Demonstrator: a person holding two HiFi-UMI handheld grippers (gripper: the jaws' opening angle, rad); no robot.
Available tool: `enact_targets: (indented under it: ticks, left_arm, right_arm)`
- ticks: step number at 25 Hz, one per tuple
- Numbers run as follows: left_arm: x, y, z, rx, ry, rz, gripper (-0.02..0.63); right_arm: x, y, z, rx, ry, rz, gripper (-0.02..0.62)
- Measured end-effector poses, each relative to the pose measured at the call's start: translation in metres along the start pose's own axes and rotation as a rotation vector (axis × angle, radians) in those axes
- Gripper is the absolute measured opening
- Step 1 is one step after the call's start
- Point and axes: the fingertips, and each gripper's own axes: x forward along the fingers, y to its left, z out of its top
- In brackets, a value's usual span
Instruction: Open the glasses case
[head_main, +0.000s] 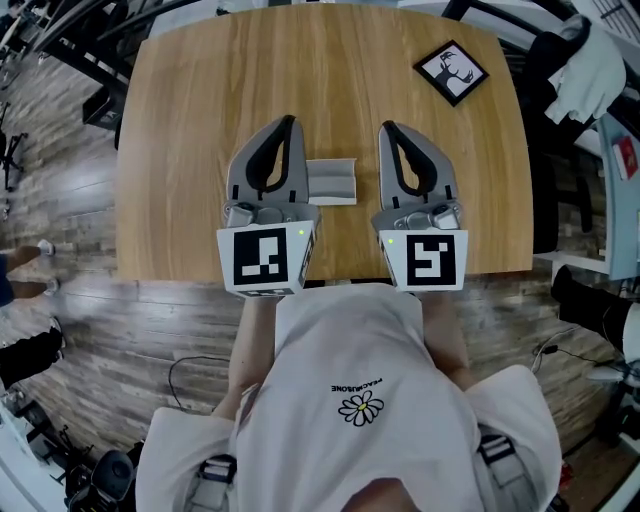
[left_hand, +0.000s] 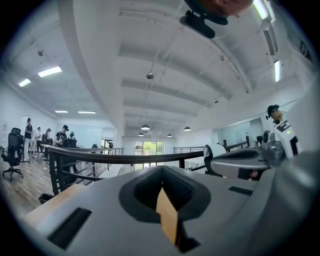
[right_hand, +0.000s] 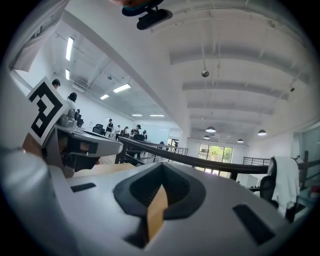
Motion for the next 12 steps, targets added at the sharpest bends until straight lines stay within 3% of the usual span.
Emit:
enact_targets:
  ticks: [5,12]
  left_arm:
    - [-0.004,0.008,-0.002,-0.039,-0.003,0.018,0.015]
    - [-0.006,0.014,-0.002,0.008,0.009,0.048,0.015]
  right_arm:
    - [0.002,0.002,-0.004,-0.005,0.003,0.018,0.006]
    - [0.003,0.002,-0.013,0.003,0.027,0.027,0.006]
